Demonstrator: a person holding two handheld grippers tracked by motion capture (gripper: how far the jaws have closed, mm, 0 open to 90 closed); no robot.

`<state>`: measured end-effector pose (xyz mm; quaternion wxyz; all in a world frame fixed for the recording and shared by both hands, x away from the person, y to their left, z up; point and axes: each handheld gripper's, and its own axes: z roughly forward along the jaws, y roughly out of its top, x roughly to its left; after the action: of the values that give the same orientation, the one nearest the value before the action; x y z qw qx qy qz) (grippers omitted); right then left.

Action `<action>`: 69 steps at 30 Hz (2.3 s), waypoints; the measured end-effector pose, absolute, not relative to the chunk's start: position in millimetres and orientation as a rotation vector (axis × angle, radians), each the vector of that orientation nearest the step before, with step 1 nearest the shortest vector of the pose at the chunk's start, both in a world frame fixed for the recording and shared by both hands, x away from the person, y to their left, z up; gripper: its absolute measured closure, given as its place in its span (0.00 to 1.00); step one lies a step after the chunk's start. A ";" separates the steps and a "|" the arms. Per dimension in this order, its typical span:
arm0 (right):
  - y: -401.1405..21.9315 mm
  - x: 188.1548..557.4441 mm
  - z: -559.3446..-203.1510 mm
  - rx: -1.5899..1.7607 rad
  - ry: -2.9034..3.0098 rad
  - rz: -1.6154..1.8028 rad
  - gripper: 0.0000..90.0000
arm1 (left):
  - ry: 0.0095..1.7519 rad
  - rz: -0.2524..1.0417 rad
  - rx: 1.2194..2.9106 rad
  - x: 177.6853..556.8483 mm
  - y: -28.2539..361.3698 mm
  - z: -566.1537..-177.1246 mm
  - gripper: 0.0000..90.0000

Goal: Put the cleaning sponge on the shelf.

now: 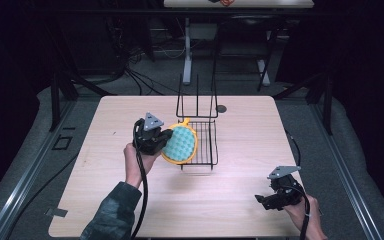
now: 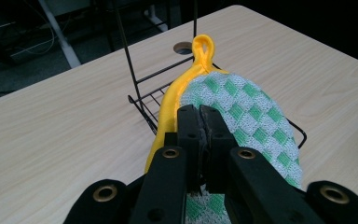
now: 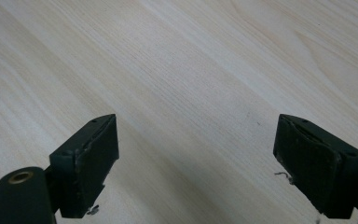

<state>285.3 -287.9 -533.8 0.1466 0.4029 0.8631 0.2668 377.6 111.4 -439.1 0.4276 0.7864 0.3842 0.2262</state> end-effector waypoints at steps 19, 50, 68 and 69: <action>-287.1 285.1 -534.0 1.153 2.491 0.772 0.15 | 1.001 0.554 1.923 391.3 87.3 -464.5 0.98; -286.1 286.5 -535.2 1.141 2.506 0.787 0.15 | 1.096 0.556 1.835 408.1 65.9 -499.2 0.98; -284.3 284.5 -535.9 1.141 2.514 0.771 0.15 | 1.199 0.528 1.826 423.1 58.6 -516.2 0.98; -284.0 284.5 -535.9 1.141 2.513 0.773 0.15 | 1.203 0.526 1.831 424.0 59.2 -517.2 0.98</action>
<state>284.5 -284.0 -535.9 0.1372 0.3943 0.8686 0.2670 424.0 59.2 -517.2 0.4297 0.7338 0.4821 0.2109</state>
